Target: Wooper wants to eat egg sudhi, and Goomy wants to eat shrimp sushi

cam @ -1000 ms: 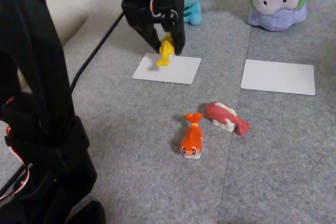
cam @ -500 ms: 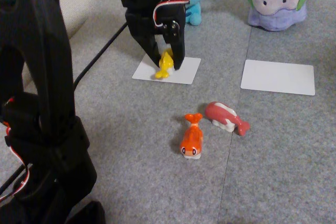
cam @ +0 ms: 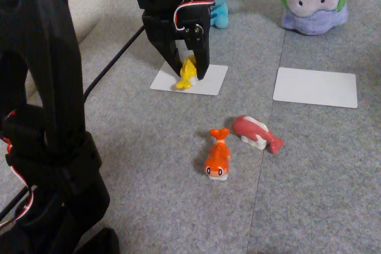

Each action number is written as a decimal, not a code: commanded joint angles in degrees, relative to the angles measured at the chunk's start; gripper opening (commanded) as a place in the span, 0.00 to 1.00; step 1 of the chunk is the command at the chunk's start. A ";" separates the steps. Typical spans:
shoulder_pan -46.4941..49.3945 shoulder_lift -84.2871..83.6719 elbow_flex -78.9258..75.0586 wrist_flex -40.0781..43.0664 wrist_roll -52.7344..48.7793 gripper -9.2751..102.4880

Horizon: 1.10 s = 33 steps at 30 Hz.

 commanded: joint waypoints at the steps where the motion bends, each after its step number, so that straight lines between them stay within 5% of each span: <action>1: -0.26 0.70 -2.46 0.18 0.44 0.21; 16: 0.35 7.65 -2.90 6.94 1.67 0.33; 33: 2.64 33.05 -2.11 36.04 -10.81 0.33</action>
